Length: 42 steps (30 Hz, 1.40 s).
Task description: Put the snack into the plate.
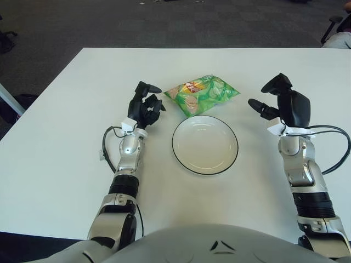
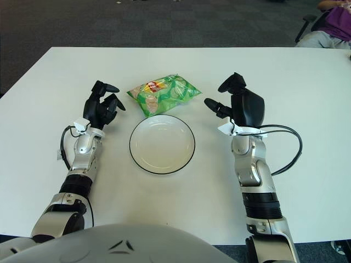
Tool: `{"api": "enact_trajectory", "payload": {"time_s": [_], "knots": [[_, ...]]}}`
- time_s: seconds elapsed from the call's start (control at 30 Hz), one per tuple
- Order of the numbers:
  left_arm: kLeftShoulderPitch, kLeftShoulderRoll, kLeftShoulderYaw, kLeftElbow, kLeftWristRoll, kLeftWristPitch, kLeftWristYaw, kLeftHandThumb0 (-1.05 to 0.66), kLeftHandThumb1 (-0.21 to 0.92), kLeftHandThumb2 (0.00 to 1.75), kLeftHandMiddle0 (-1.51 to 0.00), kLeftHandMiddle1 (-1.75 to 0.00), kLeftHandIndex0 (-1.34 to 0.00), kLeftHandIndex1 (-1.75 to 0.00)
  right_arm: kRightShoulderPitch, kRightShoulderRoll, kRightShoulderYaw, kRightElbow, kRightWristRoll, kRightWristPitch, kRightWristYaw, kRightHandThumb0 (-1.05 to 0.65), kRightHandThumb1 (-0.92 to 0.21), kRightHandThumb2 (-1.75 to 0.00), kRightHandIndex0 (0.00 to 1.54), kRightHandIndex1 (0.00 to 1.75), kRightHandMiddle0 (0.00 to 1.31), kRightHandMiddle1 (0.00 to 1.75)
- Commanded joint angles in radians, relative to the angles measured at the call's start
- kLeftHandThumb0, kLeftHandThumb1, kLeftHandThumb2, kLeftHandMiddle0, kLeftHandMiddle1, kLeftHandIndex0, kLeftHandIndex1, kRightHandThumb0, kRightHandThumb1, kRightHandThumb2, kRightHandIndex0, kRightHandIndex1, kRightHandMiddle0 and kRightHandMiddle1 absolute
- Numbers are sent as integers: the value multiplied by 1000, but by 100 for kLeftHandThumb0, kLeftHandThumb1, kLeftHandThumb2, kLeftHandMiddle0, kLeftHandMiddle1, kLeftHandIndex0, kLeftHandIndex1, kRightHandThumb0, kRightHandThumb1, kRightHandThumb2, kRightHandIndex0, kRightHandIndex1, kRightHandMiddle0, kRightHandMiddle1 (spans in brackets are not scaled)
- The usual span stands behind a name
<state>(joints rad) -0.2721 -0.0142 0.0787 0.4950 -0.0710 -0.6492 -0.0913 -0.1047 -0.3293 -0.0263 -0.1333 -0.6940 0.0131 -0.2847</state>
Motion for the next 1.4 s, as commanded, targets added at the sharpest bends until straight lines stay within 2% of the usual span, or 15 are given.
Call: {"api": "enact_trajectory", "payload": {"time_s": [0.0, 0.8, 1.37], "knots": [[10, -4, 6, 28, -2, -16, 7, -35, 92, 33, -81, -166, -40, -154, 1, -11, 0, -4, -9, 4, -3, -35, -92, -38, 71, 36, 34, 159], [7, 0, 6, 40, 17, -33, 26, -35, 92, 33, -81, -165, -40, -154, 2, -11, 3, -4, -9, 5, -6, -35, -92, -38, 71, 36, 34, 159], [-23, 8, 17, 83, 9, -46, 18, -35, 92, 33, -82, -164, -41, -153, -21, -7, 16, 20, -14, 12, -13, -35, -92, -38, 71, 36, 34, 159]]}}
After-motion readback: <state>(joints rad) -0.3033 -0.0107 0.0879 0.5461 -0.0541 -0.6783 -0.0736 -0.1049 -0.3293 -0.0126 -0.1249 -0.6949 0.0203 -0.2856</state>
